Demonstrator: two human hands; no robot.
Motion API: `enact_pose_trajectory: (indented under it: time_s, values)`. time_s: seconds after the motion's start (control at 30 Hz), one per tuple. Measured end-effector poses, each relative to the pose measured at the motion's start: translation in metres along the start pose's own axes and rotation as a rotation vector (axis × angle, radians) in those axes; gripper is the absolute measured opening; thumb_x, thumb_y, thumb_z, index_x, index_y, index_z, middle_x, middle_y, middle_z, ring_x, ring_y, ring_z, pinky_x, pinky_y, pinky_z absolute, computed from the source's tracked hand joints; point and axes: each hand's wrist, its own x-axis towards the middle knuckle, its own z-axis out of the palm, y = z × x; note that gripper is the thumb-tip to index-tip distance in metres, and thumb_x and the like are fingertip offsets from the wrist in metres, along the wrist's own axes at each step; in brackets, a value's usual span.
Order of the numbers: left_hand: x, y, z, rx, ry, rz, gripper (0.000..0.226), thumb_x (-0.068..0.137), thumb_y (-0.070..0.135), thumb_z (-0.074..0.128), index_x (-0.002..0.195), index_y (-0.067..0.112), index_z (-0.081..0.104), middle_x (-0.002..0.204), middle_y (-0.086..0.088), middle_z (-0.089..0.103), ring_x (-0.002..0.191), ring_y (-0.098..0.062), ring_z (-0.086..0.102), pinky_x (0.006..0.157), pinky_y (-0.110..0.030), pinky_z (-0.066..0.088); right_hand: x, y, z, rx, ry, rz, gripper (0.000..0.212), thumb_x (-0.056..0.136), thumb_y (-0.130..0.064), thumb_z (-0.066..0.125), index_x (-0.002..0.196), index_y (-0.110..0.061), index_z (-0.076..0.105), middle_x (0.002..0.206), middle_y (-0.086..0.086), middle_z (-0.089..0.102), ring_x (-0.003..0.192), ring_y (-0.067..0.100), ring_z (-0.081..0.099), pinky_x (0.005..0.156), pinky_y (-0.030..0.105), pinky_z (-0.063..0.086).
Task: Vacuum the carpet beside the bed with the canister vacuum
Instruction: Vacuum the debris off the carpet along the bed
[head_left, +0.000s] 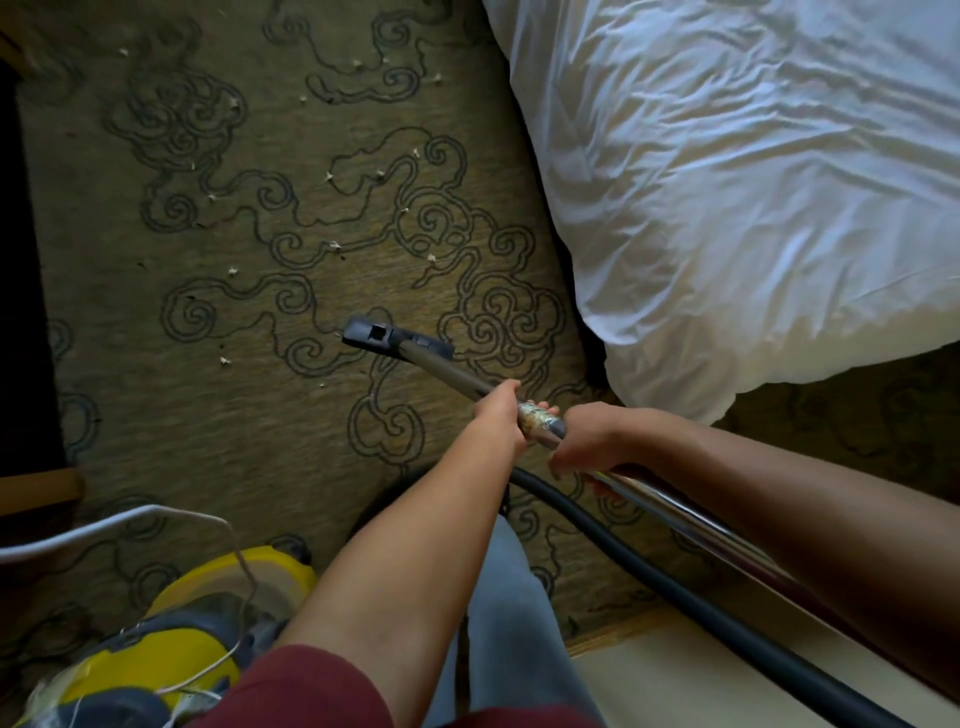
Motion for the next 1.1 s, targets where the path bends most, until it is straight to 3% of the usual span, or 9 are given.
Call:
enact_pose_trajectory:
  time_s: [0.13,0.27,0.4,0.47,0.57,0.67,0.8,1.0,1.1]
  values:
    - [0.013,0.0,0.007,0.131,0.087,0.016,0.046,0.099,0.02,0.063,0.14,0.004,0.049,0.1,-0.018,0.068,0.076,-0.029,0.067,0.064,-0.042,0.061,0.017,0.007,-0.003,0.026,-0.024,0.0,0.031,0.08,-0.02,0.064,0.107,-0.009,0.056,0.082,0.011,0.068,0.06,0.021,0.068,0.048,0.024,0.052]
    - [0.028,0.007,0.016,0.189,0.14,0.03,0.048,0.098,0.02,0.064,0.142,0.008,0.048,0.116,-0.017,0.069,0.096,-0.032,0.071,0.089,-0.047,0.059,0.04,0.014,-0.01,0.051,-0.031,0.004,0.028,0.083,-0.019,0.063,0.107,-0.01,0.052,0.081,0.012,0.067,0.054,0.02,0.068,0.04,0.025,0.052]
    - [0.038,0.017,0.028,0.243,0.181,0.075,0.041,0.1,0.019,0.059,0.138,0.005,0.052,0.098,-0.017,0.065,0.081,-0.03,0.066,0.072,-0.047,0.059,0.054,0.018,-0.023,0.022,-0.015,-0.036,0.025,0.084,-0.02,0.062,0.106,-0.012,0.055,0.075,0.01,0.064,0.047,0.017,0.065,0.034,0.021,0.047]
    - [0.036,0.022,0.033,0.284,0.191,0.081,0.038,0.101,0.018,0.056,0.136,0.005,0.051,0.098,-0.017,0.063,0.082,-0.03,0.065,0.083,-0.049,0.057,0.058,0.02,-0.028,0.029,-0.015,-0.035,0.021,0.084,-0.019,0.062,0.103,-0.013,0.053,0.075,0.01,0.064,0.045,0.017,0.064,0.033,0.02,0.045]
    - [0.036,0.032,0.039,0.32,0.185,0.074,0.036,0.102,0.018,0.054,0.135,0.006,0.05,0.115,-0.02,0.065,0.096,-0.034,0.065,0.093,-0.054,0.056,0.061,0.019,-0.037,0.025,-0.01,-0.024,0.023,0.084,-0.02,0.062,0.104,-0.012,0.055,0.077,0.009,0.067,0.052,0.018,0.068,0.042,0.026,0.054]
    - [0.036,0.047,0.042,0.379,0.181,0.066,0.034,0.102,0.02,0.055,0.133,0.006,0.052,0.114,-0.019,0.066,0.092,-0.033,0.066,0.08,-0.053,0.058,0.062,0.013,-0.05,0.028,-0.028,-0.022,0.03,0.085,-0.021,0.061,0.112,-0.007,0.058,0.081,0.01,0.07,0.061,0.021,0.072,0.062,0.035,0.062]
    - [0.04,0.074,0.041,0.432,0.165,0.033,0.034,0.102,0.023,0.056,0.131,0.005,0.054,0.107,-0.018,0.065,0.089,-0.03,0.066,0.08,-0.047,0.059,0.071,-0.002,-0.066,0.077,-0.033,0.008,0.031,0.082,-0.018,0.065,0.109,-0.006,0.058,0.078,0.011,0.069,0.058,0.022,0.071,0.058,0.036,0.062]
    - [0.044,0.125,0.03,0.517,0.155,0.004,0.024,0.103,0.018,0.051,0.124,0.006,0.049,0.095,-0.017,0.06,0.078,-0.029,0.062,0.062,-0.045,0.053,0.088,-0.041,-0.086,0.099,-0.01,0.001,0.03,0.077,-0.019,0.062,0.104,-0.008,0.057,0.072,0.009,0.07,0.049,0.02,0.07,0.054,0.039,0.061]
    - [0.056,0.168,0.012,0.555,0.146,0.004,0.034,0.102,0.015,0.051,0.134,0.004,0.048,0.098,-0.018,0.06,0.079,-0.03,0.062,0.057,-0.045,0.052,0.096,-0.077,-0.101,0.131,0.009,0.006,0.028,0.07,-0.021,0.061,0.096,-0.011,0.059,0.065,0.007,0.071,0.044,0.019,0.068,0.051,0.036,0.061]
